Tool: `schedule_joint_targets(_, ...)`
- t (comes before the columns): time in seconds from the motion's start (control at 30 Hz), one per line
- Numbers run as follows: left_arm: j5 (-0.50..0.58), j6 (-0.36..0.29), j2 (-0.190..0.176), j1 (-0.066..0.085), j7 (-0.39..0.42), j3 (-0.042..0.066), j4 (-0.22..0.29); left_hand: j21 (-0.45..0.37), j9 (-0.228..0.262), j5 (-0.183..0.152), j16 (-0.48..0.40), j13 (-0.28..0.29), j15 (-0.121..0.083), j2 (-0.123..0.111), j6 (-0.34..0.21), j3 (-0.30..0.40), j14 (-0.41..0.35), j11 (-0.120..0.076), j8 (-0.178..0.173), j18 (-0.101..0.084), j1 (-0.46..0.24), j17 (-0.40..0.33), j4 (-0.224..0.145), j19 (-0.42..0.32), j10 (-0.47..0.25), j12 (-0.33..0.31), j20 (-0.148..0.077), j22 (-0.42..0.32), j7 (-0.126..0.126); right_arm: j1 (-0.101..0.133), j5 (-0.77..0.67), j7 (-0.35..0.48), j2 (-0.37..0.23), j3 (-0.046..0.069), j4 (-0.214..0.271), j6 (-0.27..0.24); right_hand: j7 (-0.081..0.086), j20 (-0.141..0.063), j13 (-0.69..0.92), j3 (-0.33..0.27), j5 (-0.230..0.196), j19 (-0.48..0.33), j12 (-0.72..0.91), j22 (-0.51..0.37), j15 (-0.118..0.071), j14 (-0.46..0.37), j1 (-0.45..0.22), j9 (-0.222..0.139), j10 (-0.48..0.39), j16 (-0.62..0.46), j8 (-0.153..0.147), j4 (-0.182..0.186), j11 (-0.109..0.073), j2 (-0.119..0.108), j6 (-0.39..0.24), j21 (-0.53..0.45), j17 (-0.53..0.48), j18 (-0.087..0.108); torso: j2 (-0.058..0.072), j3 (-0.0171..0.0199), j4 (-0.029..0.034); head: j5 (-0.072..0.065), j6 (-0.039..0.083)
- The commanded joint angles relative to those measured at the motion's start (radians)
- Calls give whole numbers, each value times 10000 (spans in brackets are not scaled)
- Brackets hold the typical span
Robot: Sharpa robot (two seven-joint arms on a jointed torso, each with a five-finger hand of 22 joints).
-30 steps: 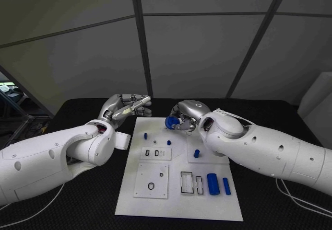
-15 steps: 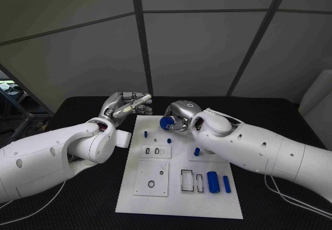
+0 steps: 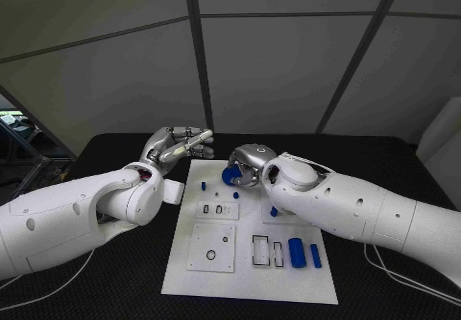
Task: Assemble the parts on the task board
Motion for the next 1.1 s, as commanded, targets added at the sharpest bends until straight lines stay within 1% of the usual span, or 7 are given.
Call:
schedule_joint_targets(0.03, -72, 108, 1, 14, 66, 6, 16, 2, -4, -13, -36, 11, -20, 53, -17, -63, -82, 56, -58, -140, -20, 9, -5, -44, 16, -54, 15, -9, 58, 20, -59, 105, 37, -5, -71, 220, -216, -17, -53, 85, -4, 203, -41, 1454, -34, 655, -80, -2, -44, 19, -44, -10, 34, 42, 412, 51, 732, -107, -2, 0, 1, 10, -4)
schedule_joint_targets(0.2, -72, 107, 2, 16, 67, 6, 16, 2, -4, -13, -36, 11, -20, 53, -17, -63, -82, 56, -58, -140, -20, 9, -5, -44, 16, -54, 15, -9, 58, 21, -59, 125, 96, -8, -172, 253, -124, 18, -255, 163, -58, 173, -267, 1422, 19, 650, -237, -83, -226, 11, -277, -16, 105, -33, 175, 34, 726, -100, -1, 4, 1, 8, -5)
schedule_joint_targets(0.33, -72, 107, 8, 16, 64, 6, 16, 2, -4, -13, -36, 11, -20, 53, -17, -63, -82, 56, -58, -140, -20, 9, -5, -44, 16, -54, 15, -9, 58, 21, -57, 179, 147, -10, -252, 313, 52, 124, -425, 157, -170, 146, -455, 1395, 149, 650, -470, -238, -380, 12, -727, 3, 265, -181, -333, 18, 737, -95, -6, 3, -6, 20, -13)
schedule_joint_targets(0.6, -72, 102, 14, 18, 56, 6, 5, 2, -4, -13, -36, 11, -20, 53, -17, -63, -82, 56, -58, -140, -20, 9, -5, -44, 16, -54, 15, -9, 58, 22, 19, 209, 183, -14, -330, 539, 268, 335, -583, -552, -582, 97, -603, 1347, 355, 658, -1209, -480, -551, 42, -1377, 427, 489, -371, -1052, -13, 808, -79, -7, 10, -15, -6, -49)
schedule_joint_targets(0.8, -71, 99, 16, 18, 54, 6, 2, 2, -4, -13, -36, 11, -20, 53, -17, -63, -82, 56, -58, -140, -20, 9, -5, -44, 16, -54, 15, -9, 58, 23, 120, 166, 152, -15, -337, 696, 332, 434, -525, -1226, -484, 102, -511, 1364, 437, 677, -1776, -533, -556, 101, -1527, 1261, 567, -233, -1005, -10, 934, -79, -4, 10, -10, -17, -54)
schedule_joint_targets(0.93, -71, 94, 10, 18, 53, 6, -2, -1, -4, -13, -56, 11, -16, 57, -16, -71, -93, 59, -68, -140, -22, 17, -7, -54, 16, -62, 19, -12, 63, 24, 160, 137, 99, -15, -307, 729, 307, 439, -409, -1299, -321, 122, -384, 1393, 432, 690, -1908, -517, -483, 133, -1493, 1495, 551, -118, -847, 3, 1006, -84, -12, 15, -10, 1, -54)
schedule_joint_targets(1.1, -71, 100, 3, 18, 53, 6, -14, -1, -4, -13, -56, 11, -16, 57, -16, -71, -93, 59, -68, -140, -22, 17, -7, -54, 16, -62, 19, -12, 63, 23, 270, 343, -81, -16, -146, -185, 278, 423, -296, -1252, -28, 167, -263, 1451, 410, 702, -1783, -516, -409, 160, -1488, 1486, 522, -36, -743, 30, 1065, -97, -6, 22, -26, -19, -26)
